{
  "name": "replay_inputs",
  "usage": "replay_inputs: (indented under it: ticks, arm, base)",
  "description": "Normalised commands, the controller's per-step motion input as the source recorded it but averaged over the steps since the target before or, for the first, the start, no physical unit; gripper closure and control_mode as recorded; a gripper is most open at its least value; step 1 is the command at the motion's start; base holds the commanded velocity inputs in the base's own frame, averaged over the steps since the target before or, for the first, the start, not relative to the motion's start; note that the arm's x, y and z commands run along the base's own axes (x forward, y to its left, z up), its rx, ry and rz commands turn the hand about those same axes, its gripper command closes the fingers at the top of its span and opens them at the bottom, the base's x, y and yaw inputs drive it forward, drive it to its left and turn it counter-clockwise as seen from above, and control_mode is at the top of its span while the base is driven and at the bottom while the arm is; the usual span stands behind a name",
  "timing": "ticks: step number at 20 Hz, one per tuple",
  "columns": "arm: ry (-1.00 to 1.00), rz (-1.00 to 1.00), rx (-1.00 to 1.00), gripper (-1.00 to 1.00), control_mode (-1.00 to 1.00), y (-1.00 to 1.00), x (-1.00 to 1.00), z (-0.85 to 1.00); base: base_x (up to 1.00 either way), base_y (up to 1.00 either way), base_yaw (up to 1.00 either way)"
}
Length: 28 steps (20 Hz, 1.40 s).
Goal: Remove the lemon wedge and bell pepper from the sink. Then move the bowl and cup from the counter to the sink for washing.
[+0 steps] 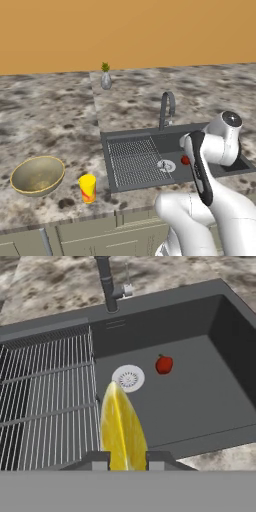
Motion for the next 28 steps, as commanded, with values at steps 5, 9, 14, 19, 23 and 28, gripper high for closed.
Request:
replay_inputs:
  ticks: [5, 9, 14, 19, 23, 28]
  arm:
    - [0.00, 0.00, 0.02, 1.00, -1.00, 0.27, -0.13, 0.17]
    - [0.00, 0.00, 0.02, 1.00, -1.00, 0.34, -0.09, 0.14]
    - [0.00, 0.01, 0.03, 1.00, -1.00, 0.33, -0.05, 0.10]
    - [0.00, 0.05, 0.02, 1.00, -1.00, 0.35, -0.01, 0.07]
    - [0.00, 0.09, 0.00, 1.00, -1.00, 0.36, 0.00, 0.03]
    - [0.00, 0.11, 0.00, 1.00, -1.00, 0.38, 0.04, 0.04]
  base:
    - [0.00, 0.00, 0.00]
    - [0.00, 0.00, 0.00]
    - [0.00, 0.00, 0.00]
    - [0.00, 0.00, 0.00]
    - [0.00, 0.00, 0.00]
    - [0.00, 0.00, 0.00]
